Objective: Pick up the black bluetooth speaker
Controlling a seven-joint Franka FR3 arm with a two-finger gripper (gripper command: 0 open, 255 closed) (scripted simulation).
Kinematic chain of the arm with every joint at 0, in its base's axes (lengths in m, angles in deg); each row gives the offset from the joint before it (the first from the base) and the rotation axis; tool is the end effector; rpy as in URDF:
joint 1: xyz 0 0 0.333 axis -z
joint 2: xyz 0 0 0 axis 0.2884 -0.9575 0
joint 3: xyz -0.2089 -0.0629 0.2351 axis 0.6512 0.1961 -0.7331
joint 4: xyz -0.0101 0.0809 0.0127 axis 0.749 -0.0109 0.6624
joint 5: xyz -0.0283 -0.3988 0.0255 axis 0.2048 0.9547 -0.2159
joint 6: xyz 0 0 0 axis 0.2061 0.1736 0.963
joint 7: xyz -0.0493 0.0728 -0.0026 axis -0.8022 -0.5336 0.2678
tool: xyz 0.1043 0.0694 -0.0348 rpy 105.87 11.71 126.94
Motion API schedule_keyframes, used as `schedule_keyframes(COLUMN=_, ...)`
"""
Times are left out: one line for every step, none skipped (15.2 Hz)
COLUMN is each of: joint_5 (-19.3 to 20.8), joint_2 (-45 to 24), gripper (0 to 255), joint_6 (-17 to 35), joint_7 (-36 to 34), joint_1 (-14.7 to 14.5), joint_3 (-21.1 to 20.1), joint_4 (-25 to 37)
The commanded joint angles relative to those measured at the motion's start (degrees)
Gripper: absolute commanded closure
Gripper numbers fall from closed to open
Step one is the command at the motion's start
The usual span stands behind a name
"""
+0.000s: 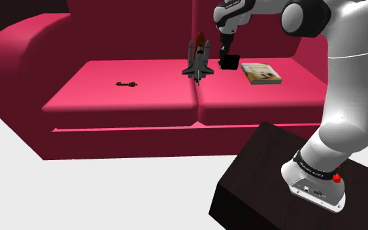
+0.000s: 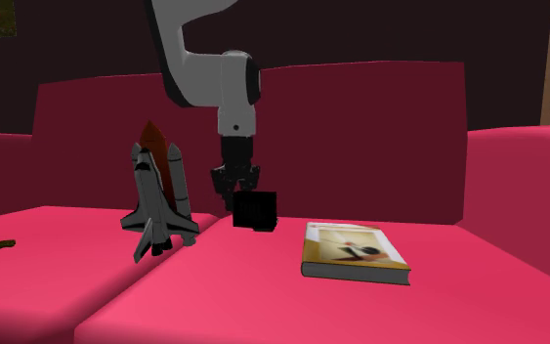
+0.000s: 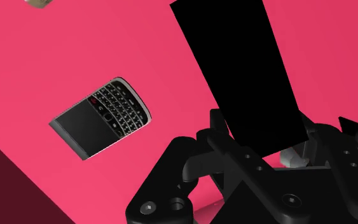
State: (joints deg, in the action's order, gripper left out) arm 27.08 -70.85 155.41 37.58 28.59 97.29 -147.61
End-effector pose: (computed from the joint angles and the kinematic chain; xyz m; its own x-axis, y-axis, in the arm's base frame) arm 0.6165 -0.3288 0.3757 0.9707 0.2402 0.0066 0.2403 -0.9707 -0.0049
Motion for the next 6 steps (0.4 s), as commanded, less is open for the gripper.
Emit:
schedule_keyframes(joint_5=0.21, joint_2=0.47, gripper=255, joint_6=-1.21, joint_7=-0.15, joint_1=-0.03, joint_3=0.10, joint_4=0.76)
schedule_keyframes(joint_5=0.29, joint_2=0.66, gripper=255, joint_6=-1.89, joint_7=-0.22, joint_1=-0.02, joint_3=0.15, joint_4=1.27)
schedule_keyframes(joint_5=0.38, joint_2=0.83, gripper=255, joint_6=-2.57, joint_7=-0.28, joint_1=-0.01, joint_3=0.19, joint_4=1.79)
schedule_keyframes(joint_5=0.45, joint_2=0.98, gripper=255, joint_6=-3.25, joint_7=-0.35, joint_1=0.01, joint_3=0.24, joint_4=2.34)
schedule_keyframes(joint_5=0.47, joint_2=1.02, gripper=255, joint_6=-3.35, joint_7=-0.36, joint_1=0.01, joint_3=0.24, joint_4=2.40)
schedule_keyframes(joint_5=0.46, joint_2=1.01, gripper=255, joint_6=-3.36, joint_7=-0.36, joint_1=0.01, joint_3=0.24, joint_4=2.42)
